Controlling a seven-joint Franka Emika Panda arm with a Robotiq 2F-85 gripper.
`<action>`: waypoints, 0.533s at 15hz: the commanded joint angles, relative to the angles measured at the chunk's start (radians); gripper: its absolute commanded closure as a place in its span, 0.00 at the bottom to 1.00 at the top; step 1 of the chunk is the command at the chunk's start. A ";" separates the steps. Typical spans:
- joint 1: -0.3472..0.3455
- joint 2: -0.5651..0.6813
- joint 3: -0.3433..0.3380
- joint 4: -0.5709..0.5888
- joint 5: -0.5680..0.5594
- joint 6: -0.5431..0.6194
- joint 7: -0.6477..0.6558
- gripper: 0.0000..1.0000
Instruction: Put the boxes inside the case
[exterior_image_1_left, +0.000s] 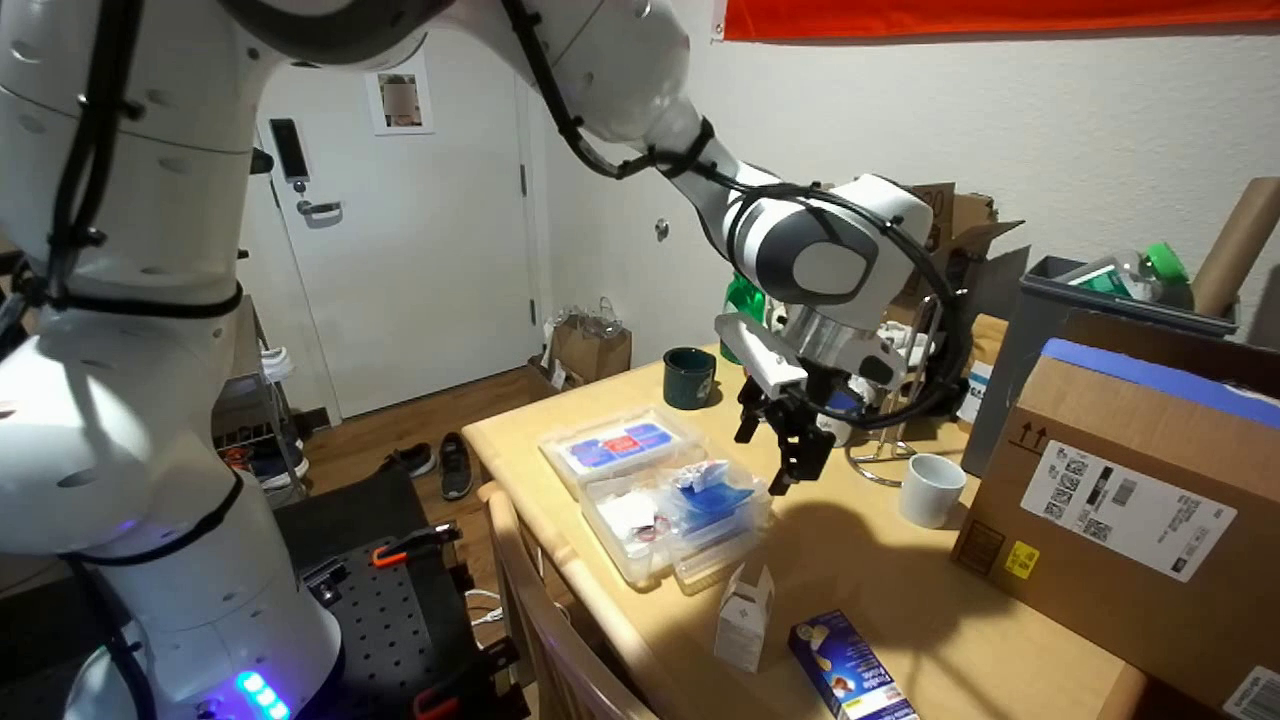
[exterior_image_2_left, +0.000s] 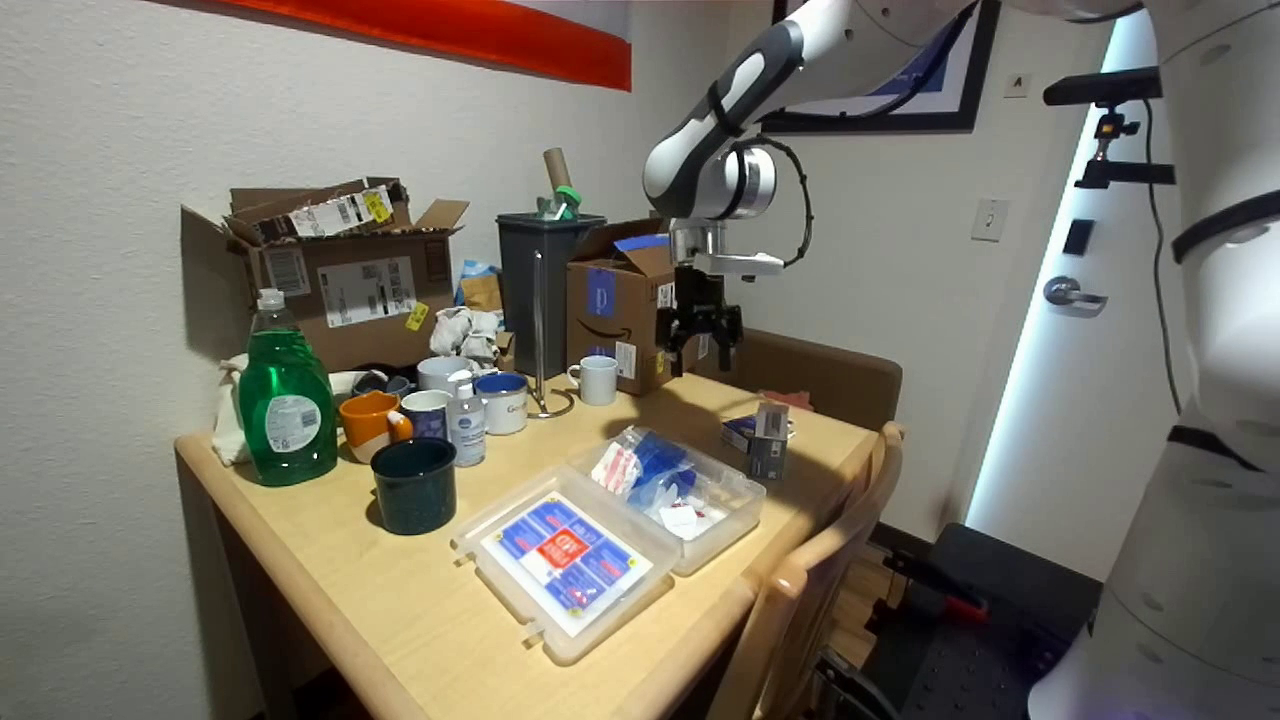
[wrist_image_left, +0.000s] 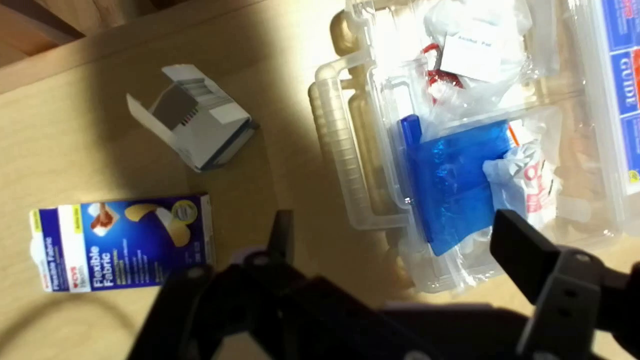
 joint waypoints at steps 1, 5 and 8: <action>-0.038 0.057 -0.007 0.063 0.067 -0.015 0.016 0.00; -0.065 0.106 -0.008 0.124 0.102 -0.032 0.025 0.00; -0.064 0.100 -0.006 0.102 0.088 -0.005 0.000 0.00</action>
